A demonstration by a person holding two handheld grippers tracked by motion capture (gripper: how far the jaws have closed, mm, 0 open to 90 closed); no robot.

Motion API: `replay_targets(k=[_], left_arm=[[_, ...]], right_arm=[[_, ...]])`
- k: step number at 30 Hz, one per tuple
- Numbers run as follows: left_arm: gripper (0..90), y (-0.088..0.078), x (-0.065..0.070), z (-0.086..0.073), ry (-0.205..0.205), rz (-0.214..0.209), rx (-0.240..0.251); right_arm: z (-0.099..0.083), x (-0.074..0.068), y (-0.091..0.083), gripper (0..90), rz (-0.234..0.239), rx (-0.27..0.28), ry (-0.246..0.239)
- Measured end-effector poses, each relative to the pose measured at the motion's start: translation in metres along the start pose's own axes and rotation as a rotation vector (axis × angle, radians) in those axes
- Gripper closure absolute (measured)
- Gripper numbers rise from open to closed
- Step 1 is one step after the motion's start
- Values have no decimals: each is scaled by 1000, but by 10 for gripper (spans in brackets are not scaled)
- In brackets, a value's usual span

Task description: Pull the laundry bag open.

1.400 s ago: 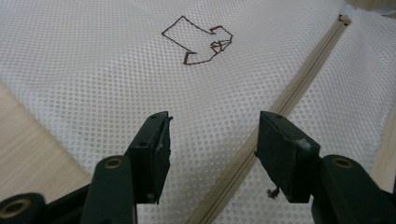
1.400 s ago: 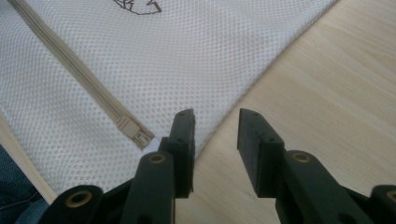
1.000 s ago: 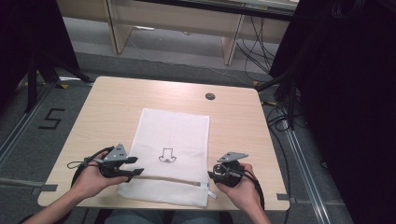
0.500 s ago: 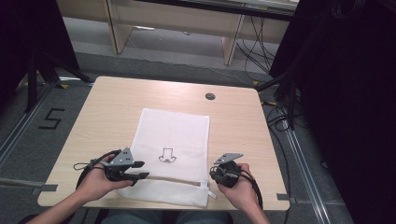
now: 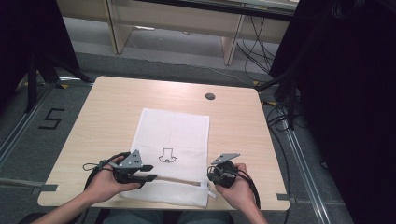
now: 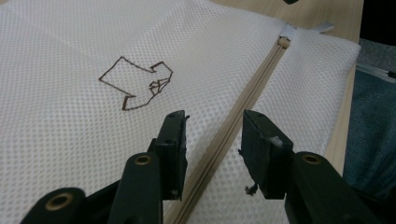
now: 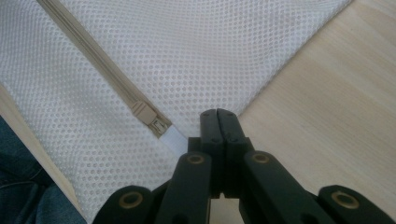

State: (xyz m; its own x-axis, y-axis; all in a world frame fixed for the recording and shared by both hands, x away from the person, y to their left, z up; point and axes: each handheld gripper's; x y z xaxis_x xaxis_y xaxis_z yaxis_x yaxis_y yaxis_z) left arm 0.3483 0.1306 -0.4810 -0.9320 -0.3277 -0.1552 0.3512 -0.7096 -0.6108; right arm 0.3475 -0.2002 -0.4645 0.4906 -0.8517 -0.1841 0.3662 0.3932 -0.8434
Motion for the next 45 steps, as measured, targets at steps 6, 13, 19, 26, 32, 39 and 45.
replay_targets(k=[6, 13, 19, 26, 32, 39, 45], left_arm=[[615, 16, 5, 12, 25, -44, 5], [616, 33, 10, 31, 70, -65, 2], [622, 51, 18, 42, 116, -97, -10], [629, 63, 23, 52, 118, -123, 7], [629, 70, 27, 55, 133, -145, -4], [629, 76, 29, 54, 143, -158, -21], [626, 78, 29, 51, 140, -167, -36]], right_arm=[[-1, -1, 2, 900, 19, -17, 14], [-2, -2, 6, 900, 30, -28, 3], [-3, -3, 9, 900, 40, -47, -1], [-4, -4, 12, 900, 43, -65, 0], [-7, -6, 18, 900, 51, -100, -3], [-6, -9, 23, 900, 44, -110, -10], [-5, -10, 25, 900, 49, -107, -29]])
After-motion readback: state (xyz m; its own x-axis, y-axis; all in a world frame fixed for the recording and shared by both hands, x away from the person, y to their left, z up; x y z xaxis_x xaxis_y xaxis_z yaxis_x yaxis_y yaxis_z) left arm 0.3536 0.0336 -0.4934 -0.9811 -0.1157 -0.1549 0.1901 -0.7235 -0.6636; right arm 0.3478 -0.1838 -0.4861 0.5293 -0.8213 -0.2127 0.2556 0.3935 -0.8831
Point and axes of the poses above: each handheld gripper's, and its own axes: y roughly forward along the jaws, z roughly out of its top, x roughly to its right, and after that the axes turned 14 degrees about y, right-handed
